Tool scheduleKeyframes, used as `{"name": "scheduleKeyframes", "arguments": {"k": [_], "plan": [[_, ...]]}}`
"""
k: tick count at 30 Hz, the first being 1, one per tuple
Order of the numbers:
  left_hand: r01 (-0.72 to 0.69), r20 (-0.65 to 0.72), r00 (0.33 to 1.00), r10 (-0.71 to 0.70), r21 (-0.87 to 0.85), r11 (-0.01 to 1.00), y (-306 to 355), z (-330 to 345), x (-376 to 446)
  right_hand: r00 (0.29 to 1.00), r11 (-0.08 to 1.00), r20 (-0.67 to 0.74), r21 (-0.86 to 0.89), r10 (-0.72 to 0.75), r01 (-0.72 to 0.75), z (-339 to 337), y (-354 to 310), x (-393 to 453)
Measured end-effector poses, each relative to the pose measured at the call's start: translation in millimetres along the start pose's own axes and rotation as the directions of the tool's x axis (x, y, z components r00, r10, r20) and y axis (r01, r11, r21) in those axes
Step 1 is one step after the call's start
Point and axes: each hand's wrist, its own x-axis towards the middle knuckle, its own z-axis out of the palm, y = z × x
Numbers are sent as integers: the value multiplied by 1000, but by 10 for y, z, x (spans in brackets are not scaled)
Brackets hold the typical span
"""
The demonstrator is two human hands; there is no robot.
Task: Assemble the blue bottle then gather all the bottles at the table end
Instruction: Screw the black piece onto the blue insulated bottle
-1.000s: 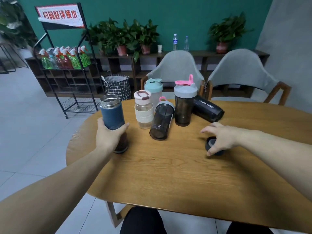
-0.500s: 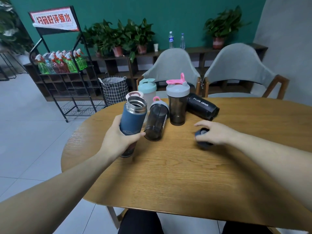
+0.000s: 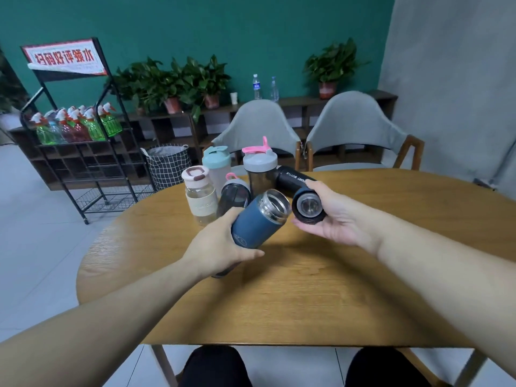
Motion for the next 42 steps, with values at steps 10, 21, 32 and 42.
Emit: {"name": "scheduleKeyframes", "arguments": {"k": [10, 21, 32, 42], "plan": [[-23, 106, 994, 16, 61, 998, 269, 63, 30, 909, 887, 80, -201, -409, 416, -115, 27, -231], [-7, 151, 989, -4, 73, 997, 235, -79, 67, 752, 648, 500, -409, -429, 642, -270, -68, -482], [-79, 31, 997, 74, 267, 960, 252, -90, -16, 749, 207, 491, -757, -445, 619, -124, -79, -570], [-114, 32, 993, 110, 388, 915, 342, -98, 18, 810, 163, 407, -845, -422, 510, -180, -17, -510]]}}
